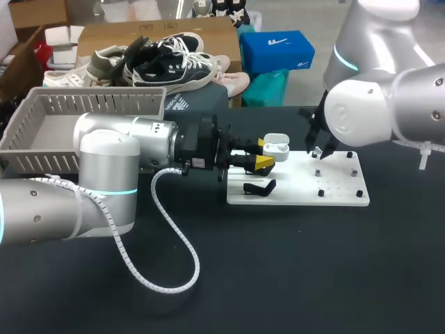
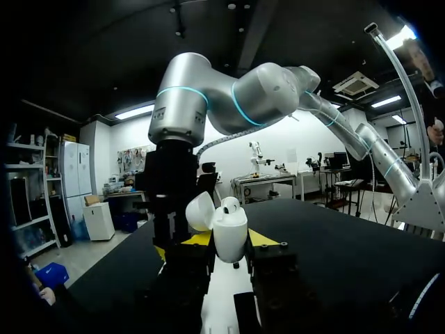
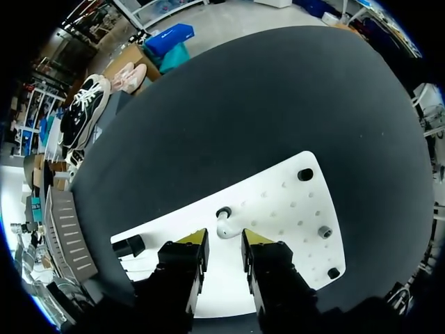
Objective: Pick up each earbud case from the left stands, insert the matching earbuds, close the lid, and place the case in the box.
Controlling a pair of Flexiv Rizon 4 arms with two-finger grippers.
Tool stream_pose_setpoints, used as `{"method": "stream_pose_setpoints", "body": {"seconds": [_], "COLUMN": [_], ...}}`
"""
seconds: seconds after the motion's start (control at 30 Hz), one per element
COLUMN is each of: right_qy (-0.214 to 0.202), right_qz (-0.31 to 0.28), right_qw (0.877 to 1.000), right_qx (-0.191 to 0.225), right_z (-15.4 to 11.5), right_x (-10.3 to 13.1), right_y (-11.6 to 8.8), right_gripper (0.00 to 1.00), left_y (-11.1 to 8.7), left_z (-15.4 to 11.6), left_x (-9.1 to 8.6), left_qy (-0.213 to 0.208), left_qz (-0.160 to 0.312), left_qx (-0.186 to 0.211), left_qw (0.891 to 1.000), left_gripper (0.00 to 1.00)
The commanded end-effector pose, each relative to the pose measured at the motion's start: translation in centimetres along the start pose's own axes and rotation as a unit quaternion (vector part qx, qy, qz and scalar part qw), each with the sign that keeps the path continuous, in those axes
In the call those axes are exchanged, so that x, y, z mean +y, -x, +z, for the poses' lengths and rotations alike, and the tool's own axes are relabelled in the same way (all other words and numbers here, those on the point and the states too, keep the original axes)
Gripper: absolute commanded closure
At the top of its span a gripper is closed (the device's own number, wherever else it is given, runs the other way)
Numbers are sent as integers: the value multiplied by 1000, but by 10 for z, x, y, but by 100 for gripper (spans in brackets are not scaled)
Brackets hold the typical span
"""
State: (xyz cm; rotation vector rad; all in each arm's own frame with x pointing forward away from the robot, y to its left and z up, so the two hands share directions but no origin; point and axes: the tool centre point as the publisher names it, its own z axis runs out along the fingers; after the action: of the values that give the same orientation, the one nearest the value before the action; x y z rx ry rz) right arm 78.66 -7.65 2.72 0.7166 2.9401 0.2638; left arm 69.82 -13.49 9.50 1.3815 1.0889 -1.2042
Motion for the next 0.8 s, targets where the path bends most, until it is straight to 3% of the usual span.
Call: {"method": "stream_pose_setpoints", "body": {"seconds": [0.03, 0.17, 0.27, 0.8], "right_qy": [-5, -7, -9, -11], "right_qz": [3, 4, 4, 5], "right_qw": [1000, 1000, 1000, 1000], "right_qx": [-2, -2, -1, -4], "right_z": [1, 1, 2, -15], "right_x": [1, 1, 1, -2], "right_y": [2, 3, 3, 1], "right_gripper": [74, 81, 100, 100], "left_y": [0, 0, 0, 0], "left_z": [0, 0, 0, 0], "left_x": [-1, -1, -1, -1], "left_qy": [1, 1, 1, 1], "left_qz": [1, 1, 1, 1], "left_qx": [-1, -1, -1, -1], "left_qw": [1000, 1000, 1000, 1000], "left_gripper": [100, 100, 100, 100]}}
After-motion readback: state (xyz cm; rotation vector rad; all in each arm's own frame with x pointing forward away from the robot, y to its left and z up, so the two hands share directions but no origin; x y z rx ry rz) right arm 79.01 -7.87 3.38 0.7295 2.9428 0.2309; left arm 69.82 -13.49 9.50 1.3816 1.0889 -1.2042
